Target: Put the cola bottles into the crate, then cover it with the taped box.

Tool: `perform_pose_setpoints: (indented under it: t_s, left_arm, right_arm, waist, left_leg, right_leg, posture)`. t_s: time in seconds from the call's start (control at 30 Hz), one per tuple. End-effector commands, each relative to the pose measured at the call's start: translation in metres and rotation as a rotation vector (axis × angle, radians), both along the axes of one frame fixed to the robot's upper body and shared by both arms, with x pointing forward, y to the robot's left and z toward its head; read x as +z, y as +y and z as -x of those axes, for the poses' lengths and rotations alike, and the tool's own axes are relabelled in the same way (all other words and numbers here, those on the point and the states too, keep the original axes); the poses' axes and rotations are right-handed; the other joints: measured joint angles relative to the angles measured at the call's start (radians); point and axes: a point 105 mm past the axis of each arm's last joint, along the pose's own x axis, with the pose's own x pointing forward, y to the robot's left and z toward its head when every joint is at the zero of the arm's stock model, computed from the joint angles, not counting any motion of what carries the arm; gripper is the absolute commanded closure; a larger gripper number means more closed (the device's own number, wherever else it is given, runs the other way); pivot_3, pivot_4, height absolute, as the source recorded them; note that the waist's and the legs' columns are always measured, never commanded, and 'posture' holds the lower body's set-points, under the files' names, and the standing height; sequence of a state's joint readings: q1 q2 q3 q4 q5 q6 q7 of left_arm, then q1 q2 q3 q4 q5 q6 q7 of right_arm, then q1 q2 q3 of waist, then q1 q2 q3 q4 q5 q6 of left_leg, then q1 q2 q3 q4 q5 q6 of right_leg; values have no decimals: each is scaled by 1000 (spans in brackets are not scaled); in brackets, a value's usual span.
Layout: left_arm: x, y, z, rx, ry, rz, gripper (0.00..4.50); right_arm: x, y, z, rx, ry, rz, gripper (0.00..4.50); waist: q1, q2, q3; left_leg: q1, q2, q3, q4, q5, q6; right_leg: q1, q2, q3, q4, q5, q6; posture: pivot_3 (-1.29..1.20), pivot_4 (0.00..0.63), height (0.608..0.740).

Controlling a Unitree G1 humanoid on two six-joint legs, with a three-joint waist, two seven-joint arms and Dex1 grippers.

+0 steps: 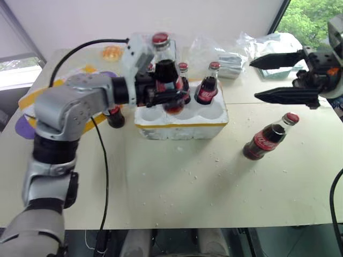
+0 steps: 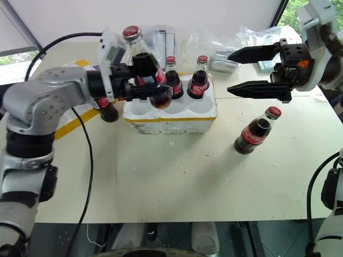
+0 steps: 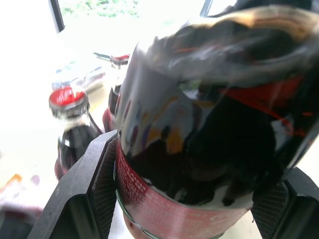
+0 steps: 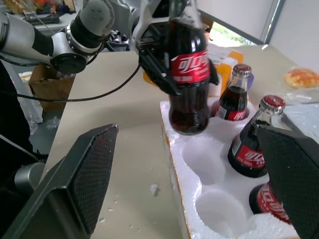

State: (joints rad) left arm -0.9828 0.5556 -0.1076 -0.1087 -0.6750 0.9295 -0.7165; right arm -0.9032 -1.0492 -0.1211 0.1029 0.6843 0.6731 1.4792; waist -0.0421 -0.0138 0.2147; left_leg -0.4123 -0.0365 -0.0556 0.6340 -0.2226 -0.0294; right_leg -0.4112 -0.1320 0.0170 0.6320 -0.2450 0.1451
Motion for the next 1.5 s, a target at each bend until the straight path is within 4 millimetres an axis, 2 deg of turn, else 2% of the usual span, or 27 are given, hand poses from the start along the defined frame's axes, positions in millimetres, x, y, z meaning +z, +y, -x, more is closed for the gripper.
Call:
perform_pose_setpoints:
  t_s: [0.03, 0.13, 0.4, 0.53, 0.6, 0.67, 0.83, 0.93, 0.97, 1.07, 1.17, 1.27, 1.4, 1.5]
  left_arm:
    - [14, -8, -5, -3, -77, 1, 1659]
    - [3, -16, -13, -4, -49, -13, 1659]
    - [-26, -38, -18, -45, 2, -43, 1659]
    - [-40, -42, -21, -43, 4, -92, 1659]
    - [-48, -42, -24, -32, 0, -127, 550]
    - [-50, -43, -25, -27, -6, -138, 70]
    - [-53, -40, -26, -17, -12, -148, 70]
    - [-46, -34, -25, 2, -33, -135, 70]
    - [-40, -30, -24, 14, -45, -122, 70]
    - [1, 0, -7, 44, -78, -17, 70]
    - [20, 26, 20, 33, -84, 12, 70]
    - [17, 58, 40, 93, -74, -31, 70]
    - [-9, 103, 58, 253, -15, -140, 70]
    - [-25, 141, 61, 447, 38, -129, 70]
  right_arm:
    - [6, -8, 2, -42, -53, 15, 0]
    - [4, -9, 2, -52, -51, 14, 0]
    - [-3, -10, -2, -86, -39, 3, 0]
    - [-4, -9, -4, -95, -39, 0, 0]
    - [-4, -8, -5, -97, -38, -3, 0]
    - [-4, -7, -6, -98, -38, -7, 0]
    - [-7, -7, -7, -100, -40, -4, 0]
    - [-7, -7, -8, -101, -40, -6, 0]
    - [-7, -8, -8, -102, -40, -8, 0]
    - [-8, -7, -11, -103, -38, -12, 0]
    - [-9, -7, -13, -101, -36, -14, 0]
    - [-9, -7, -14, -97, -35, -13, 0]
    - [-10, -8, -16, -91, -33, -7, 0]
    - [-8, -8, -18, -87, -32, -5, 0]
  waist:
    - [1, 0, 0]
    - [2, 0, 0]
    - [6, 0, 0]
    - [10, 0, 0]
    - [16, 0, 0]
    - [23, 0, 0]
    - [28, 0, 0]
    - [27, 0, 0]
    - [26, 0, 0]
    - [19, 0, 0]
    - [15, 0, 0]
    - [9, 1, 0]
    - [3, 1, 0]
    - [1, 1, 0]
  left_leg:
    - [0, 0, 0, 0, 0, 0]
    - [0, 0, 0, 0, 0, 0]
    - [-1, 0, 0, 1, 0, 0]
    - [-1, -1, -1, 1, 0, 0]
    - [-1, -1, 0, 2, 0, 0]
    - [-1, -1, 0, 2, 0, 0]
    - [-1, -1, -1, 5, 0, 0]
    - [-2, -1, -1, 8, 0, 0]
    - [-3, -1, -1, 9, 0, 0]
    - [-5, 0, -2, 12, 0, 0]
    - [-7, 0, -2, 12, 0, 0]
    - [-6, 0, -2, 13, 0, 0]
    - [-6, 0, -3, 14, 0, 0]
    - [-6, 0, -3, 14, 0, 0]
  right_leg:
    - [0, 0, 0, 0, 0, 0]
    - [0, 0, 0, 0, 0, 0]
    - [0, 0, 0, 0, 0, 1]
    - [0, 0, 0, 0, 1, 1]
    - [0, -1, 0, 0, 1, 1]
    - [0, 0, 0, 0, 1, 1]
    - [1, 0, 0, 0, 1, 2]
    - [2, 0, 0, 0, 2, 3]
    - [2, 0, 0, 0, 2, 3]
    - [1, 0, 0, 0, 3, 3]
    - [-1, 0, 0, 1, 3, 4]
    - [0, 0, 0, 1, 3, 4]
    - [2, 0, -1, 0, 4, 4]
    - [1, 0, -1, 0, 5, 3]
  posture:
    - [0, 150, 737]
    - [0, 150, 737]
    - [0, 150, 737]
    - [0, 150, 737]
    - [0, 150, 737]
    - [0, 150, 737]
    - [0, 150, 737]
    - [0, 150, 737]
    - [0, 150, 737]
    - [0, 150, 737]
    - [0, 150, 737]
    - [0, 150, 737]
    - [0, 150, 737]
    - [0, 150, 737]
